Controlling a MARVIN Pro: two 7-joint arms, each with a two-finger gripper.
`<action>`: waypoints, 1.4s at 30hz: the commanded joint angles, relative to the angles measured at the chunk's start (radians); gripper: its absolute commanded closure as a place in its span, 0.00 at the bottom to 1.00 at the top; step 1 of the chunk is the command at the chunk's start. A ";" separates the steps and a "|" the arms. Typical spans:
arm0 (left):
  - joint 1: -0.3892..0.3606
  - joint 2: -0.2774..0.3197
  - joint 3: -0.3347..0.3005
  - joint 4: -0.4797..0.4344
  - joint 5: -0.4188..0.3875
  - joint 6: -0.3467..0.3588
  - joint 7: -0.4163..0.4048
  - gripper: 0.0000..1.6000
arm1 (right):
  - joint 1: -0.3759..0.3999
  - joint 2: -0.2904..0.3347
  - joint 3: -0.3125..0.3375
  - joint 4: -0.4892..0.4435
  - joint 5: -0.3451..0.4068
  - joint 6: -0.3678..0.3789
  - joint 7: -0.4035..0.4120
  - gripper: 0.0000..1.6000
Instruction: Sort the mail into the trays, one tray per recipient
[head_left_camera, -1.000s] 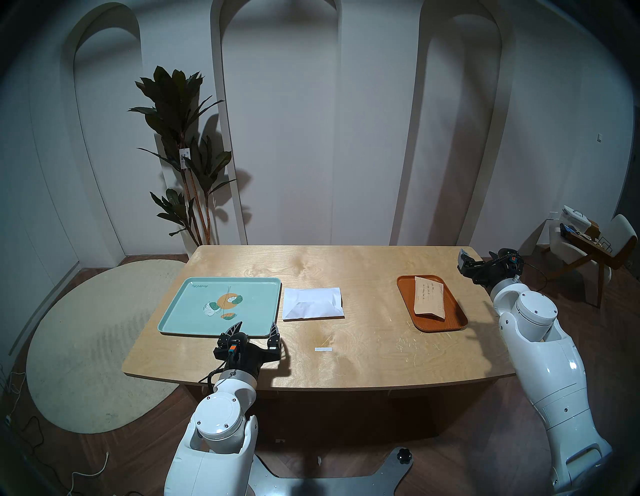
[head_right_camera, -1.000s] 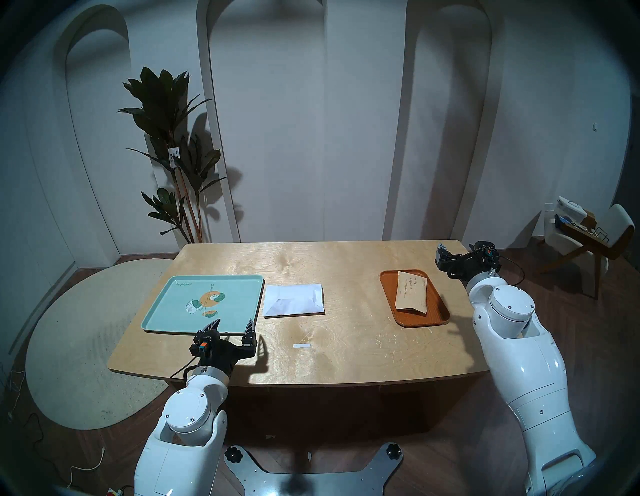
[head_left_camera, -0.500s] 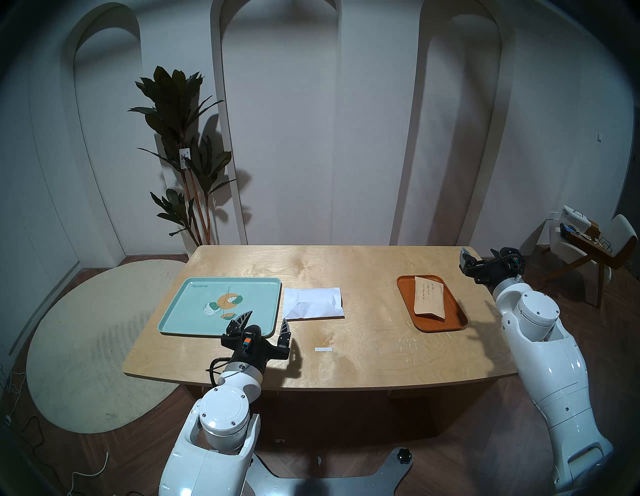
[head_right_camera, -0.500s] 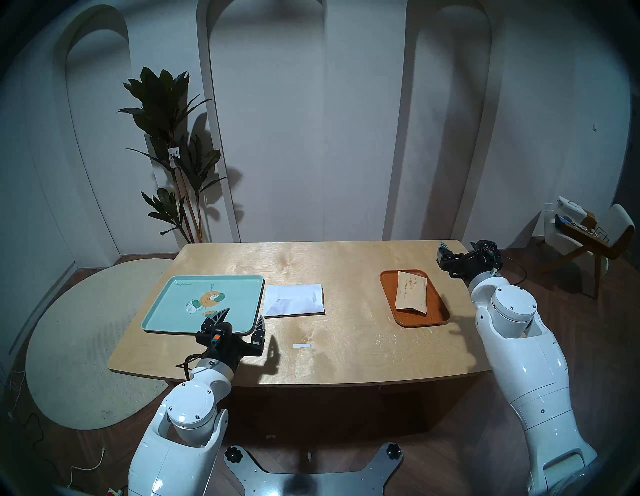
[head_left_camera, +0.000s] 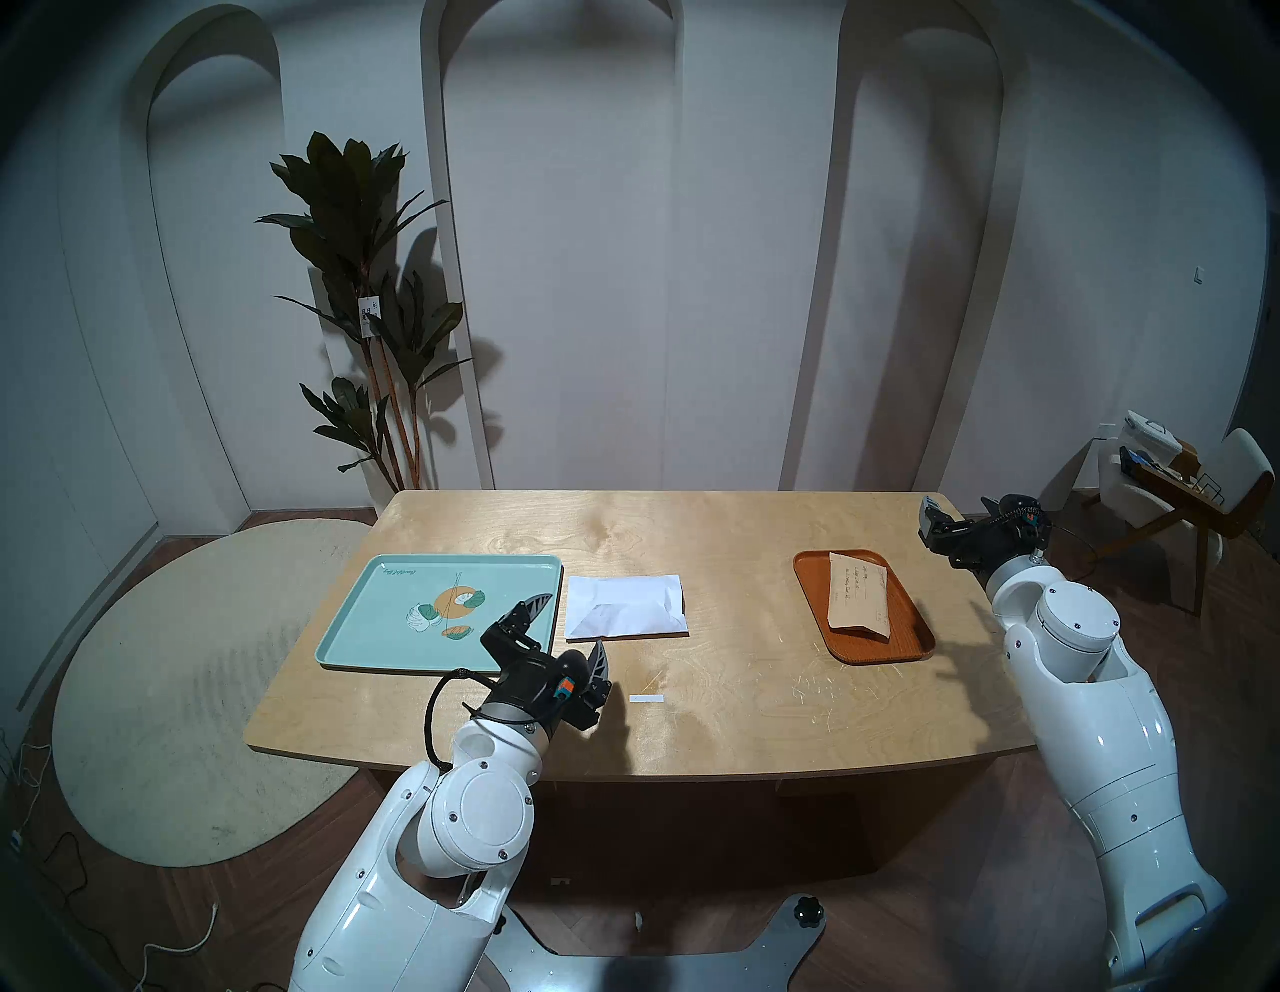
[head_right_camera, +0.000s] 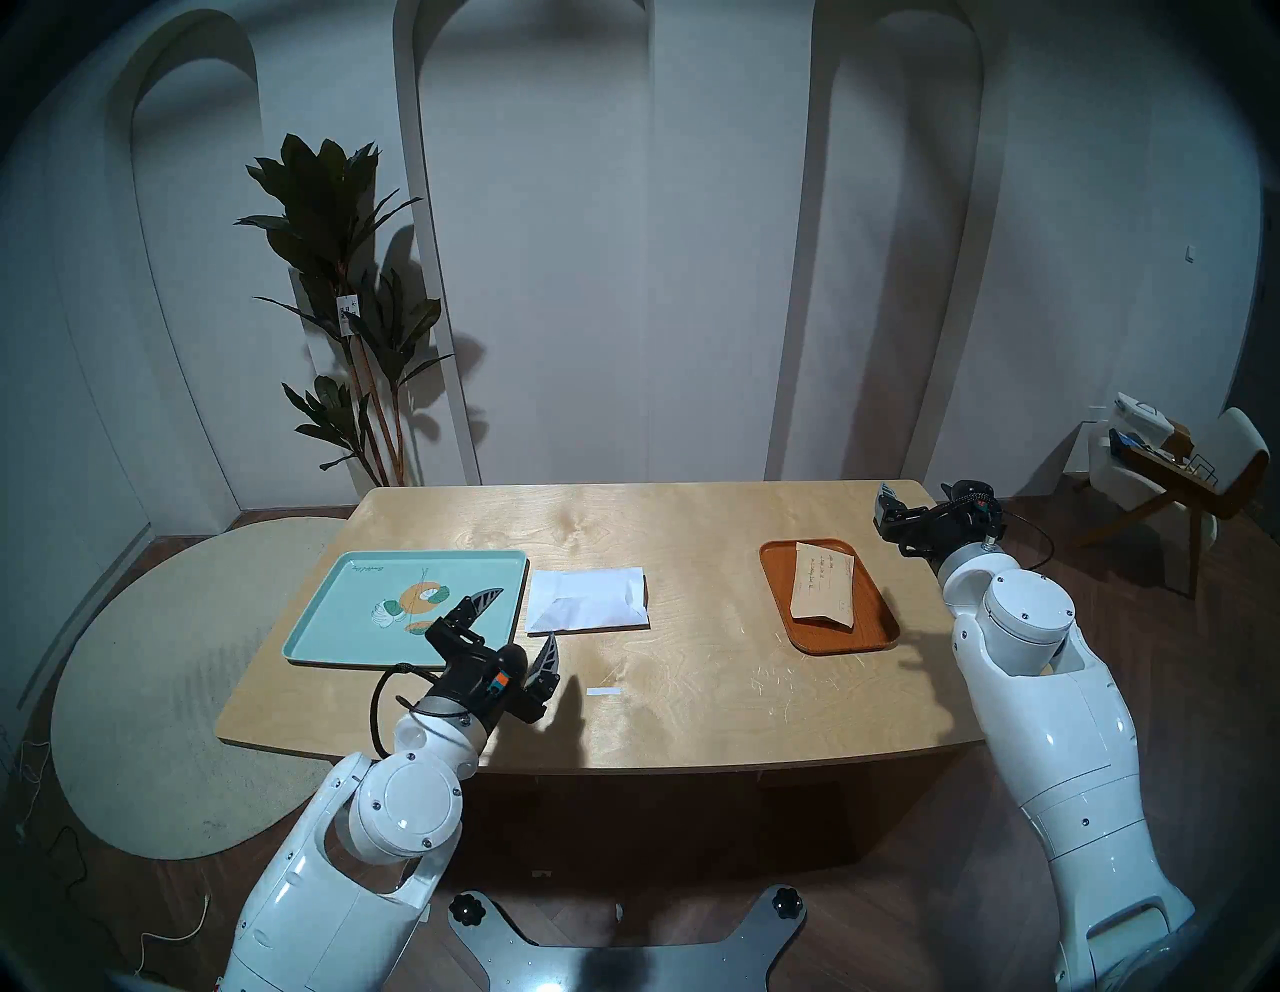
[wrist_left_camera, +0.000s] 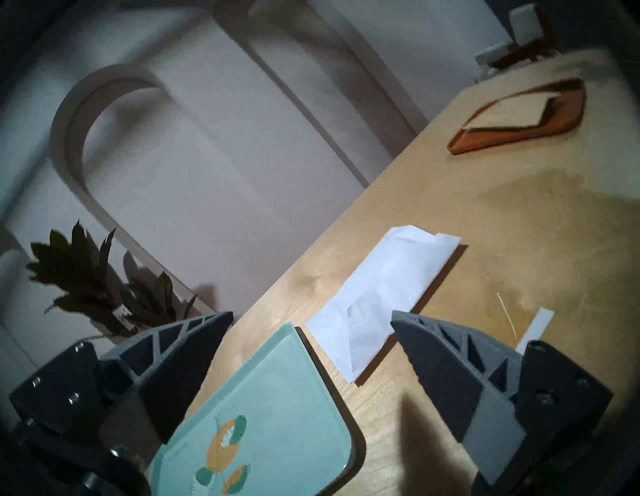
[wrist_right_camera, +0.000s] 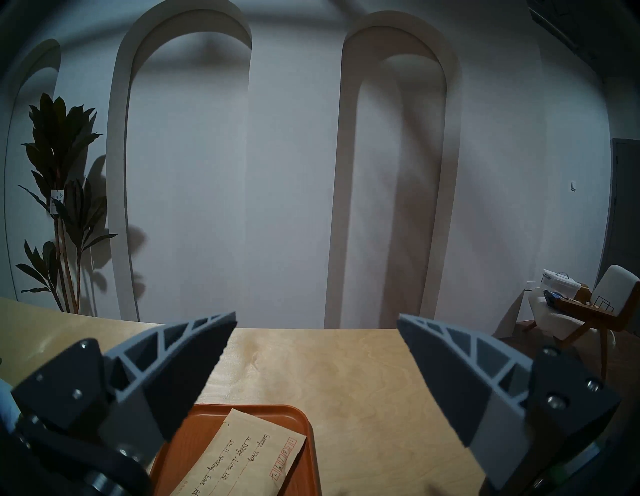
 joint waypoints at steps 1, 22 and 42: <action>-0.050 0.107 0.036 -0.011 0.236 0.025 -0.069 0.00 | 0.013 -0.002 0.010 -0.015 0.002 -0.012 -0.003 0.00; -0.273 0.181 0.134 0.012 0.568 0.001 -0.368 0.00 | 0.013 -0.009 0.014 -0.017 -0.003 -0.015 -0.002 0.00; -0.331 0.139 0.187 0.123 0.627 0.003 -0.413 0.00 | 0.013 -0.013 0.017 -0.017 -0.005 -0.017 -0.001 0.00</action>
